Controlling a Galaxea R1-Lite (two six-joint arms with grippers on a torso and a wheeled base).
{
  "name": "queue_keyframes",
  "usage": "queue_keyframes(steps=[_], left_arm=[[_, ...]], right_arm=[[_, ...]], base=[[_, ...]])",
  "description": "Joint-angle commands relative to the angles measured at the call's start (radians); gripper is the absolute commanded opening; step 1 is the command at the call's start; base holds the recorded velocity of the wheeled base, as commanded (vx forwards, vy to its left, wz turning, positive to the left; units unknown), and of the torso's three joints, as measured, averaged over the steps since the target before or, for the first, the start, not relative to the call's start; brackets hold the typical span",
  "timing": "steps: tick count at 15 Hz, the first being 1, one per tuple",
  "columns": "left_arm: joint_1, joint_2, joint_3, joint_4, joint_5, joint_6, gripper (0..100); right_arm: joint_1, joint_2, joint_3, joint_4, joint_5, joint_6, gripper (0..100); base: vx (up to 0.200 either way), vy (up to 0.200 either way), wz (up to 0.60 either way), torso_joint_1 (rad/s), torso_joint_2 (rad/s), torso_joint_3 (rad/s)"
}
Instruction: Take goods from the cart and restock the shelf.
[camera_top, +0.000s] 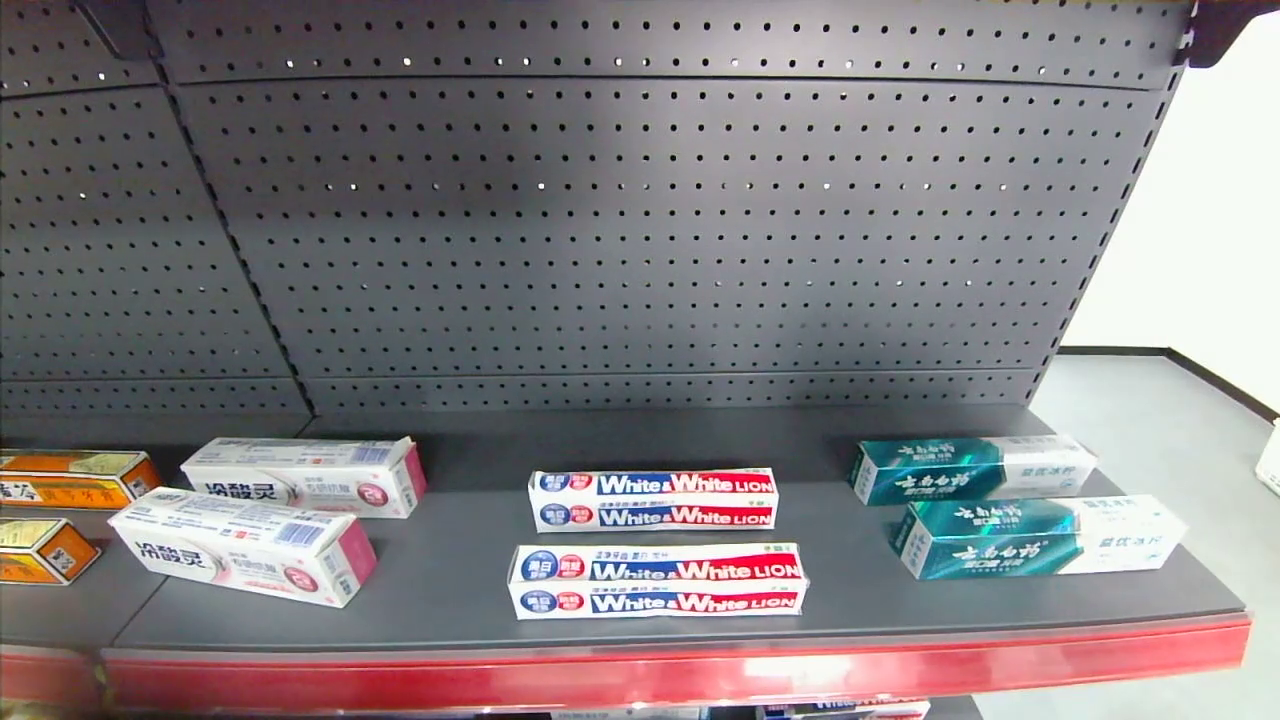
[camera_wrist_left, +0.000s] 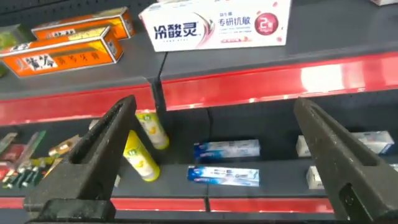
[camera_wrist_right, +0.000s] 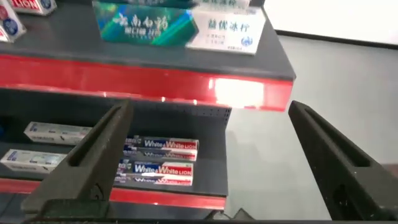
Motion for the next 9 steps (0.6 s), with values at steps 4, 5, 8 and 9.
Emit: queue_keyframes(steps=[4, 5, 8, 9], left_arm=[[0.007, -0.044, 0.023, -0.007, -0.002, -0.064, 100], [0.007, -0.044, 0.023, -0.008, 0.008, -0.07, 100], [0.007, -0.044, 0.023, -0.008, 0.025, -0.062, 100], [0.007, -0.044, 0.023, -0.008, 0.022, -0.071, 100]], right_arm=[[0.0, -0.137, 0.025, 0.046, -0.003, 0.03, 100], [0.006, -0.154, 0.025, 0.046, -0.001, 0.033, 100], [0.0, -0.172, 0.061, 0.015, -0.056, 0.07, 100], [0.0, -0.172, 0.061, 0.014, -0.069, 0.083, 100]], base=[[0.0, 0.0, 0.0, 0.0, 0.0, 0.0], [0.0, 0.0, 0.0, 0.0, 0.0, 0.0], [0.0, 0.0, 0.0, 0.0, 0.0, 0.0], [0.0, 0.0, 0.0, 0.0, 0.0, 0.0]])
